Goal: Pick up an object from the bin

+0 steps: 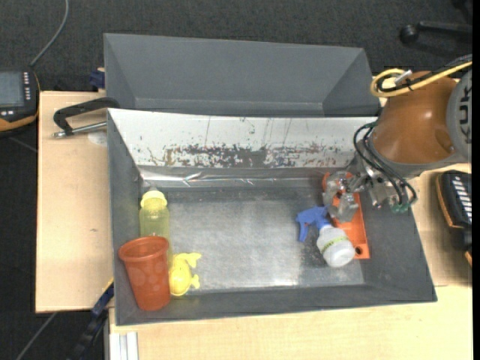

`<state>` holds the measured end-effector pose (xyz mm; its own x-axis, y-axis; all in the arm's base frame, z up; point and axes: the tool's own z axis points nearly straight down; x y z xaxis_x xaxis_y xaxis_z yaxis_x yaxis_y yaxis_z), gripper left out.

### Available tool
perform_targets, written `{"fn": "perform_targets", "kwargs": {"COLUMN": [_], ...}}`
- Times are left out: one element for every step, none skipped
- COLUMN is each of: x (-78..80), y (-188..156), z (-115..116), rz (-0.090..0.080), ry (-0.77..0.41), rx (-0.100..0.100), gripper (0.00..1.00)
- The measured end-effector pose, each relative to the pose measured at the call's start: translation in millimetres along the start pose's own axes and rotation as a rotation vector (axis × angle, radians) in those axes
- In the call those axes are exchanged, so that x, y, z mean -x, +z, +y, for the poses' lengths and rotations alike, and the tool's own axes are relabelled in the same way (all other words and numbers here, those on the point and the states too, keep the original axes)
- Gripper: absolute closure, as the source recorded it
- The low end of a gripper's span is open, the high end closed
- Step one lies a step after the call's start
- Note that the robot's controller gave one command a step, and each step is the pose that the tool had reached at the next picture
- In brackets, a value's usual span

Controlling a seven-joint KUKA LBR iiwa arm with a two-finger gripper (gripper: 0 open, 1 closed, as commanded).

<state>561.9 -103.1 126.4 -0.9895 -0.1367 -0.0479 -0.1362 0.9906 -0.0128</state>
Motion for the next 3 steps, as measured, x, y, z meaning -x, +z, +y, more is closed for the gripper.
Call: {"fn": "perform_targets", "kwargs": {"x": [11.0, 39.6, 37.9], "y": [46.2, 2.2, 5.1], "z": [13.8, 41.2, 41.2], "rz": [0.015, -0.013, -0.008], "ry": [-0.061, -0.133, -0.132], "rx": [0.006, -0.002, -0.001], "gripper": [1.0, 0.0, 1.0]}}
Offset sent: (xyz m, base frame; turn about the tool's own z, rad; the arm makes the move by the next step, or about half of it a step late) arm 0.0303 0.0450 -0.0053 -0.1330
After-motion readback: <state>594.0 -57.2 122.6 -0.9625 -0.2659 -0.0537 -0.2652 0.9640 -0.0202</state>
